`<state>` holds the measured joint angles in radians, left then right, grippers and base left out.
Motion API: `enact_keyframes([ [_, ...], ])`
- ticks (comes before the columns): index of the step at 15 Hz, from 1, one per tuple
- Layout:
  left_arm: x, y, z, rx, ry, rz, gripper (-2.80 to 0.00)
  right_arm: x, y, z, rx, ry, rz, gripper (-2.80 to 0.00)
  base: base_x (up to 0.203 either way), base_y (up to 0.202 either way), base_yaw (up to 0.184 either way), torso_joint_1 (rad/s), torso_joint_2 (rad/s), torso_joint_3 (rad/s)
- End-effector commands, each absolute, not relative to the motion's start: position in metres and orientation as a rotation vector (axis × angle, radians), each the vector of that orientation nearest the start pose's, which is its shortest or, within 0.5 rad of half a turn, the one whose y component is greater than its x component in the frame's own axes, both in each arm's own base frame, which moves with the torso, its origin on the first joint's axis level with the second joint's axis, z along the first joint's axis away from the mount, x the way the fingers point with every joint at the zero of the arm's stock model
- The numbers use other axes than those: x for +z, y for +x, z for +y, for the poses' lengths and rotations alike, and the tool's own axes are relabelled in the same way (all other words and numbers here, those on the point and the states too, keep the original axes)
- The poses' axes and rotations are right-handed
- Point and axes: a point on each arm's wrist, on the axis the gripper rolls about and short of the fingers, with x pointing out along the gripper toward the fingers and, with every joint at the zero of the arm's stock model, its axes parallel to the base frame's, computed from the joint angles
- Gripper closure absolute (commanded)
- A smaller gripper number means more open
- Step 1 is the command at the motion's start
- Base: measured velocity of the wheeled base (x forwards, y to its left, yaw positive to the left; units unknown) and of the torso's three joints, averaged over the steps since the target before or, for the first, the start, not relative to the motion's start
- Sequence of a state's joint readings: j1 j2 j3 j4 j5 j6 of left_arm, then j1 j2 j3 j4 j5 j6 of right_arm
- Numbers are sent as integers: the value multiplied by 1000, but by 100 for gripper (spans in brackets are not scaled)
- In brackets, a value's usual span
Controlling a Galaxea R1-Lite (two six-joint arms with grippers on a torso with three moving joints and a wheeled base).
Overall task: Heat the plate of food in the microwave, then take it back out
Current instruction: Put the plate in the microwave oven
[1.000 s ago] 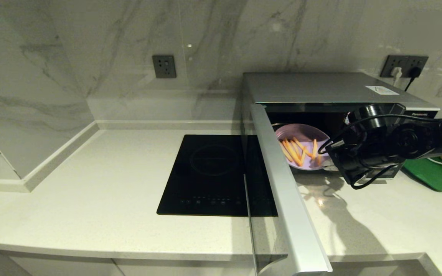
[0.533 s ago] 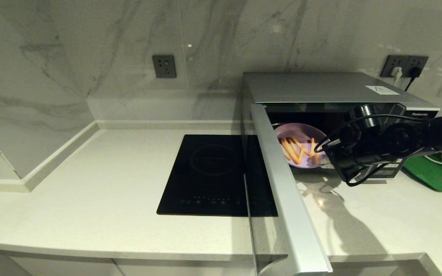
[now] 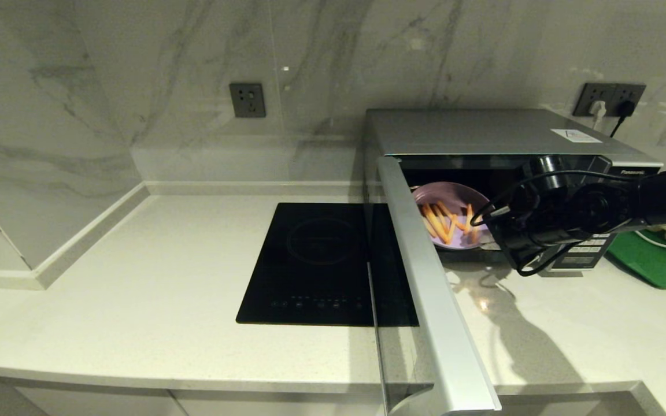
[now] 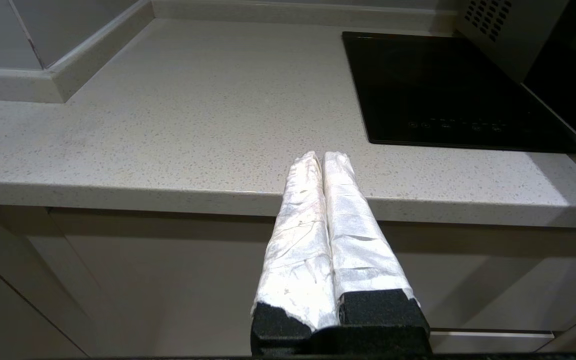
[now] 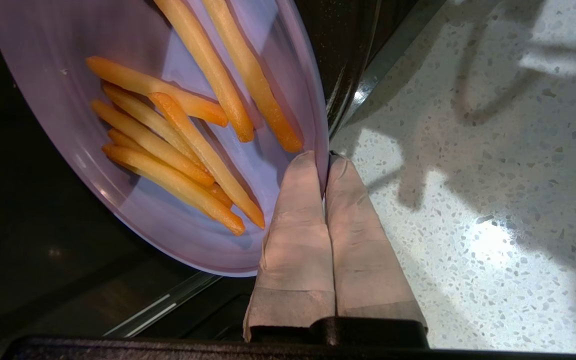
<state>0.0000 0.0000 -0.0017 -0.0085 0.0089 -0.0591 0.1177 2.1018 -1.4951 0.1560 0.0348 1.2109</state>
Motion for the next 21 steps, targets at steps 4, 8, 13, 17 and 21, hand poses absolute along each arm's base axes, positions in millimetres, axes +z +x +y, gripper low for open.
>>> enact_keyframes([
  [4,77,-23,0,9,-60,-11,0,145,415,49,-342,1120,754,0,0,0,0,0,0,0],
  [8,77,-23,0,9,-60,-10,0,142,419,50,-343,1120,754,0,0,0,0,0,0,0],
  [13,77,-23,0,9,-60,-11,0,143,423,50,-347,1116,739,0,0,0,0,0,0,0],
  [17,77,-23,0,9,-60,-10,0,144,424,48,-348,1119,731,0,0,0,0,0,0,0],
  [21,77,-23,0,9,-61,-11,0,144,427,46,-349,1121,723,0,0,0,0,0,0,0],
])
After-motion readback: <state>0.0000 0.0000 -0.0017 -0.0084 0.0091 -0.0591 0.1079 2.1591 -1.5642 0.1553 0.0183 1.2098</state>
